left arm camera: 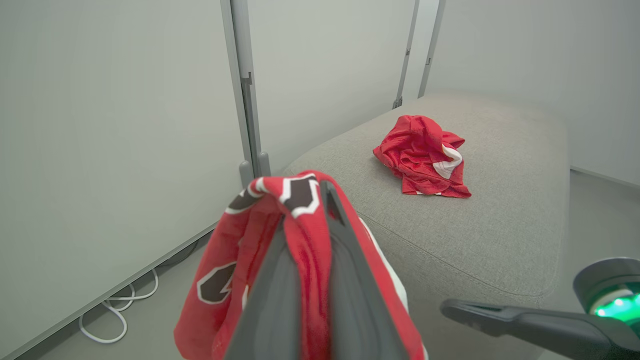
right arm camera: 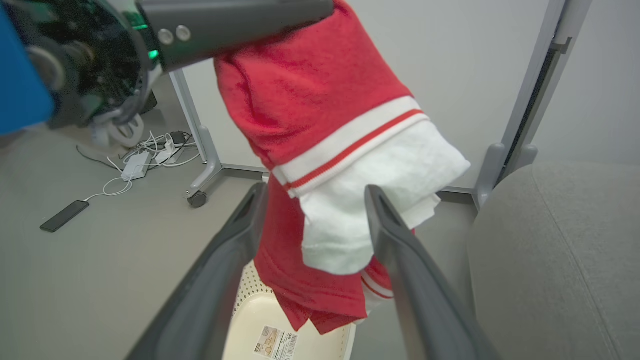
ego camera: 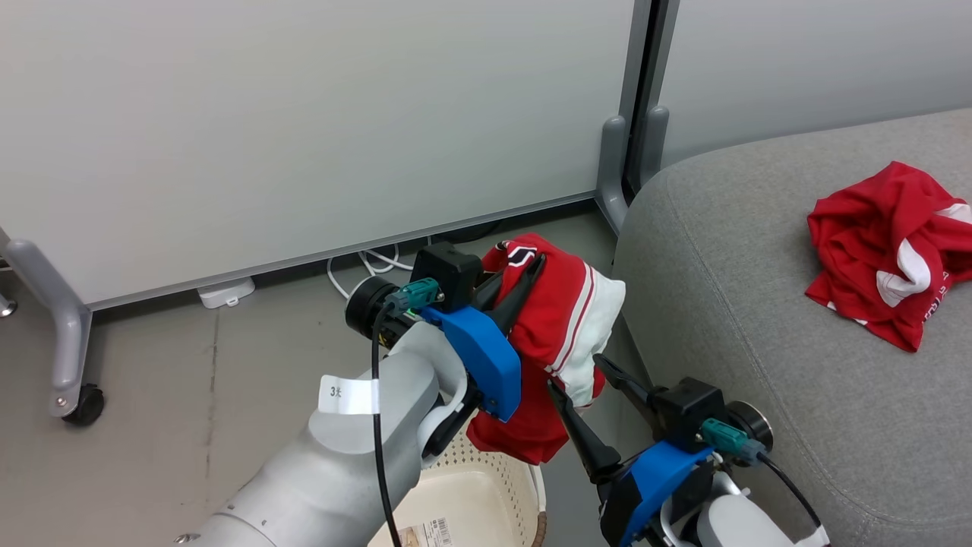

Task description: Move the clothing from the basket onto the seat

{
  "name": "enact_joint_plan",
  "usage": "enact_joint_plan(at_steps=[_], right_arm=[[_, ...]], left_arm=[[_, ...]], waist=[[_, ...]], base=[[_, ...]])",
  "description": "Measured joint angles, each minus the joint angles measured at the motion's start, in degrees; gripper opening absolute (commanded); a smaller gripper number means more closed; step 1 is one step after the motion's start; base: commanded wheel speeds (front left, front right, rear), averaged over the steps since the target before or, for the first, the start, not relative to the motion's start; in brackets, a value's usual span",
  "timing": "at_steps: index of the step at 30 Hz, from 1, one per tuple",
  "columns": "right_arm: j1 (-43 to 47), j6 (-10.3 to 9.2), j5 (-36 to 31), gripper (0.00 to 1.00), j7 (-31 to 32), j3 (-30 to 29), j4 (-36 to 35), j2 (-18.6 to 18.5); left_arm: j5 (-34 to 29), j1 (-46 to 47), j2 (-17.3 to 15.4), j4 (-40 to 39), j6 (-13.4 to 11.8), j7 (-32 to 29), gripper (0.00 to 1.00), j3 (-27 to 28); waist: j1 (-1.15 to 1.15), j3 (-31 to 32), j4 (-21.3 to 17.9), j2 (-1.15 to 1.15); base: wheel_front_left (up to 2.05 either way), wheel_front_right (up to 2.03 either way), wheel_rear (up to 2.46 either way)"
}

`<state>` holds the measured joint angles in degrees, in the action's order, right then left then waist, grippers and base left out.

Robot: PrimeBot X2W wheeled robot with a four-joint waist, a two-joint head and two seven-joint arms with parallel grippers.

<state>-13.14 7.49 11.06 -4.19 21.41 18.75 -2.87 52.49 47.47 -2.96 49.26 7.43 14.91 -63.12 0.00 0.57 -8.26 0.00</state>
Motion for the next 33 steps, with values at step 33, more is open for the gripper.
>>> enact_joint_plan(at_steps=[33], right_arm=[[-19.5,0.00,3.5,1.00,-10.8,4.1,27.5,0.0]], left_arm=[[4.0,1.0,0.1,-3.4,0.0,0.1,0.00,-5.2]], waist=[[0.00,-0.9,4.0,0.00]], base=[[0.00,0.00,0.00]])
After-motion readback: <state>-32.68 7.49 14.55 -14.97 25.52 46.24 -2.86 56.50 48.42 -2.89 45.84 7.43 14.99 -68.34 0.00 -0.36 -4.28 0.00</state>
